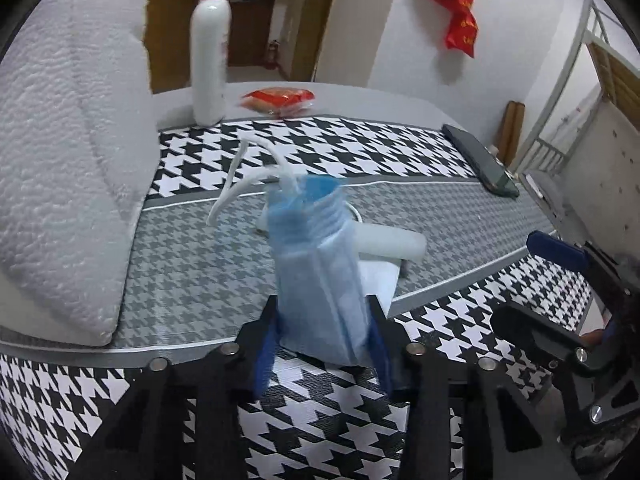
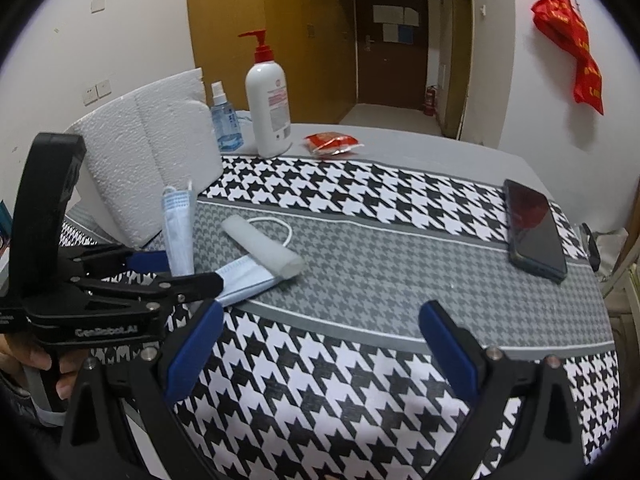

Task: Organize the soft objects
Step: 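Grasp the blue face mask with the left gripper, then lift the blue mask with the left gripper while the right gripper grasps the white tube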

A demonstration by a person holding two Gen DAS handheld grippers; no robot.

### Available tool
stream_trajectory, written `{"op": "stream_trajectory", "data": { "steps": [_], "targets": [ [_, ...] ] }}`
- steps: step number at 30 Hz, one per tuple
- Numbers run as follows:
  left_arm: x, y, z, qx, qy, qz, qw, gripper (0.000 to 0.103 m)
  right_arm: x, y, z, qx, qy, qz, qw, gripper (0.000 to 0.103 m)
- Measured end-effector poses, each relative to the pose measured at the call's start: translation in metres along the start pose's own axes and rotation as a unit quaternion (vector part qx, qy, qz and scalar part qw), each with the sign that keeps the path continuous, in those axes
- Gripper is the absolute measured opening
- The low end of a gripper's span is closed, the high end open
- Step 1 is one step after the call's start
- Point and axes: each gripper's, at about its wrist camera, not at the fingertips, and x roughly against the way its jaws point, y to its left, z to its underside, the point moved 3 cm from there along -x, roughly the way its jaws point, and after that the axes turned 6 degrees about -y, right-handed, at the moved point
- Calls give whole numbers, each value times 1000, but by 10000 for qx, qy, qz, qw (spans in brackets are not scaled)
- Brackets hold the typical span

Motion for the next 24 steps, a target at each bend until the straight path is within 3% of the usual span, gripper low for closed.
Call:
{"op": "stream_trajectory", "data": {
  "steps": [2,16,21,24],
  "targets": [
    [-1,-3,0,-60,79,146,9998,24,1,-1,1,-14,14,41,10000,100],
    [29,-26,27,-1239,177,771,9891,21,13,8,8,-35,5,-43,10000,100],
    [33,-19,32,-1335,282,857,9869,21,9,17,11,68,50,-221,9997,99],
    [34,-14,32,-1273,294,898,9874,21,3,22,11,141,151,-325,9993,90]
  ]
}}
